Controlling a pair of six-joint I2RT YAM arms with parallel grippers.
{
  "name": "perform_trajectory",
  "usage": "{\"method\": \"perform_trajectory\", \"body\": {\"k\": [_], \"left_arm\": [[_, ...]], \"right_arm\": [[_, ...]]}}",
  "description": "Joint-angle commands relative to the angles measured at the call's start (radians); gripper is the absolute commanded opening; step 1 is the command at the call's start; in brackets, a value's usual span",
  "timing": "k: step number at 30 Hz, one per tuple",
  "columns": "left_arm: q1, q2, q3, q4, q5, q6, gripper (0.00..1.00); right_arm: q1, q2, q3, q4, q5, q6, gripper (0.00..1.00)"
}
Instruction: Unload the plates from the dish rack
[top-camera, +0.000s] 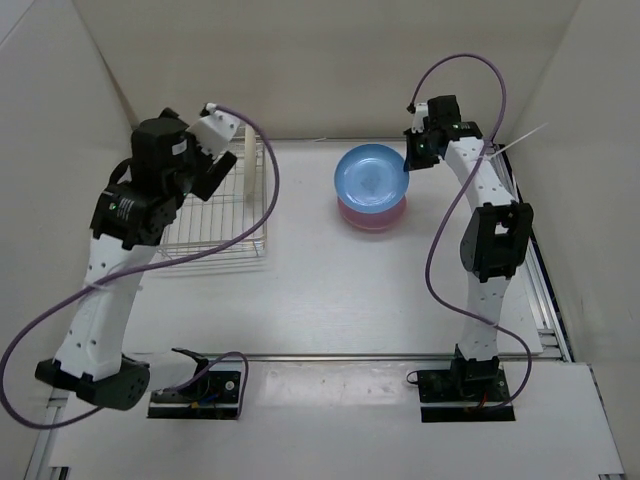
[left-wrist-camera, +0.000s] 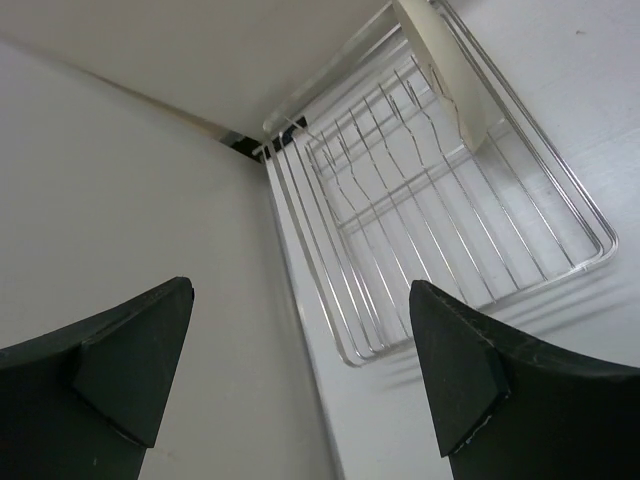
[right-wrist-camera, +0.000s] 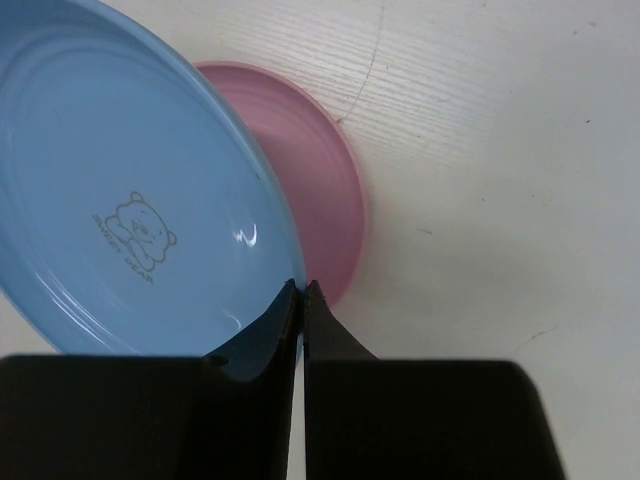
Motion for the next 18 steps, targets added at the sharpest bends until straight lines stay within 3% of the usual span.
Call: {"method": "perform_trajectory", "body": {"k": [1, 10, 18], "left_arm": [[0.082, -0.087, -0.102, -0.003, 0.21, -0.091, 1.0], [0.157, -0.153, -0.165, 0.036, 0.357, -0.189, 1.0], [0.168, -0.173, -0.156, 0.023, 0.389, -0.189, 1.0]], "right_arm": [[-0.011, 0.033, 0.056, 0.033, -0.013, 0.019, 0.0], [-0.031, 0.082, 0.006, 0.085, -0.051, 0.019, 0.0], [-0.031, 0.142, 0.036, 0.085, -0.051, 0.019, 0.0]]}}
